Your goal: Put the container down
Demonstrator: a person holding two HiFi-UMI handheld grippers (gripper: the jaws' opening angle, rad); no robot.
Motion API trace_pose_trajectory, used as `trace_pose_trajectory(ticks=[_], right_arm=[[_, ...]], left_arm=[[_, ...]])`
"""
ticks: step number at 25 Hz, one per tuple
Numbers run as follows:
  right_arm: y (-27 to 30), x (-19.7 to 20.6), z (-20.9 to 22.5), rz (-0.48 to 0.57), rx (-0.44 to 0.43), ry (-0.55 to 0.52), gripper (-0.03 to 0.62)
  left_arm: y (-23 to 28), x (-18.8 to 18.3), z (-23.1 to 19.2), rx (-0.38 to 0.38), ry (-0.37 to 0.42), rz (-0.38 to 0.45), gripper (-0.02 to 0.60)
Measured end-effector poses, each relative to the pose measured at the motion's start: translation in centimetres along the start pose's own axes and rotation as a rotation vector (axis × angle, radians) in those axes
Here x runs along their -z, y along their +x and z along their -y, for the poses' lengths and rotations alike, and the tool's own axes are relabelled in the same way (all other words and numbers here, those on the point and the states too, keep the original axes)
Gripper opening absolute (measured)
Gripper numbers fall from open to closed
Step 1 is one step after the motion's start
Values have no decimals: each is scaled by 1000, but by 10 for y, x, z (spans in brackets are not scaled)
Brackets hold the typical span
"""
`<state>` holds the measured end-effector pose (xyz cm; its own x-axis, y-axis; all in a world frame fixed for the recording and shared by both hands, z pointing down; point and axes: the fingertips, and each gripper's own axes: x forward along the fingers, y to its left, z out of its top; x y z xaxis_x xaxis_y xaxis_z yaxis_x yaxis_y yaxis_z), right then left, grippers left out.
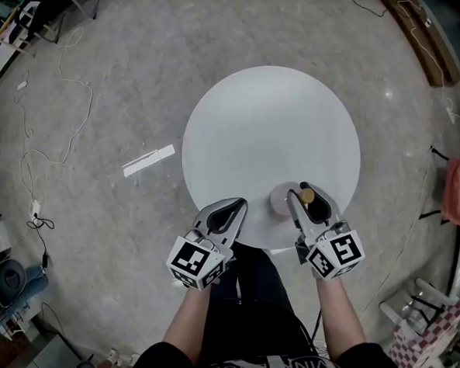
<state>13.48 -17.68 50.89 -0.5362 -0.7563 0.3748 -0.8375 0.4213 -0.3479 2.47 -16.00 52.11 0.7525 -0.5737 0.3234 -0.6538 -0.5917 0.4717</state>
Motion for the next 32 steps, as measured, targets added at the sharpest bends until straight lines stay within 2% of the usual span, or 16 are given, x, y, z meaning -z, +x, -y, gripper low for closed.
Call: trace_pose_trajectory(ticks=[9, 14, 32], right_arm=[[20, 5, 8, -25, 30, -40, 135], [31, 3, 7, -37, 20, -106, 135], [48, 6, 0, -45, -3, -210, 135]], left_arm=[[0, 1, -12, -6, -31, 7, 15], [3, 1, -12, 4, -39, 13, 15], [0, 7, -16, 2, -60, 14, 15]])
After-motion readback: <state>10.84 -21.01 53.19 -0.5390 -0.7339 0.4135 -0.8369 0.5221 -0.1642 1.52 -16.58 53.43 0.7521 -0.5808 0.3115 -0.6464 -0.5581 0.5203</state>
